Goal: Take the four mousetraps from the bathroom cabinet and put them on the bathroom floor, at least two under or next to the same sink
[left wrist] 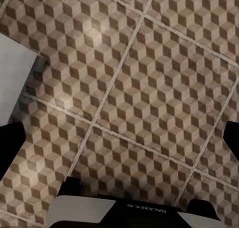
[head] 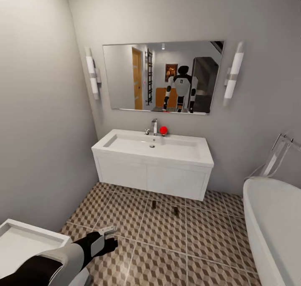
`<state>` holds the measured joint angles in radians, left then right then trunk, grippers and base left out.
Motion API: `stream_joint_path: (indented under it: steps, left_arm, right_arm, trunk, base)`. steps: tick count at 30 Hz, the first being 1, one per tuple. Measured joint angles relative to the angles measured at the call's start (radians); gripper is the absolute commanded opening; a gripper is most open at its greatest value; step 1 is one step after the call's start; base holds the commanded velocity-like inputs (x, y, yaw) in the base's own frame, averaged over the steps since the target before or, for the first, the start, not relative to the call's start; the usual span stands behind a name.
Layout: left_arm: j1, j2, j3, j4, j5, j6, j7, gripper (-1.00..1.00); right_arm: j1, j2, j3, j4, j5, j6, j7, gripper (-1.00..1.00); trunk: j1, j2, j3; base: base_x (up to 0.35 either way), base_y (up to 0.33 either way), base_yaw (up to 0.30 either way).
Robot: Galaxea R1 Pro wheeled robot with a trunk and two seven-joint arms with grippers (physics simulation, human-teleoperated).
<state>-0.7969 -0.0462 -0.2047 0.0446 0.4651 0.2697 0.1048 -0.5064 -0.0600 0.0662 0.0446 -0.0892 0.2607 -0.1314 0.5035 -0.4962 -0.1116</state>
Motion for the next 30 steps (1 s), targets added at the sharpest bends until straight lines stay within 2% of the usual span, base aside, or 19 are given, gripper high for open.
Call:
stream_joint_path:
  steps: [8,16,22,30]
  left_arm:
    - [0.001,-0.001,0.000,0.000,0.000,0.000,-0.001,1.00]
    - [0.002,-0.001,0.000,0.000,0.000,0.001,-0.001,1.00]
    - [0.002,-0.001,0.000,0.000,0.000,0.002,-0.002,1.00]
    - [0.002,-0.002,0.000,0.000,0.000,0.003,-0.003,1.00]
  right_arm:
    - [0.000,0.000,0.000,0.000,0.000,-0.002,0.000,1.00]
    - [0.000,0.000,0.000,0.000,0.000,-0.003,0.000,1.00]
    - [0.000,0.000,0.000,0.000,0.000,-0.003,0.000,1.00]
    - [0.000,0.000,0.000,0.000,0.000,-0.003,0.000,1.00]
  trunk:
    - [0.000,0.000,0.000]
    - [0.000,0.000,0.000]
    - [-0.023,0.042,0.019]
    - [-0.054,0.098,0.044]
  base:
    - [-0.043,0.000,0.042]
    - [-0.010,0.000,0.201]
    - [-0.003,0.000,0.179]
    - [-0.001,0.000,0.052]
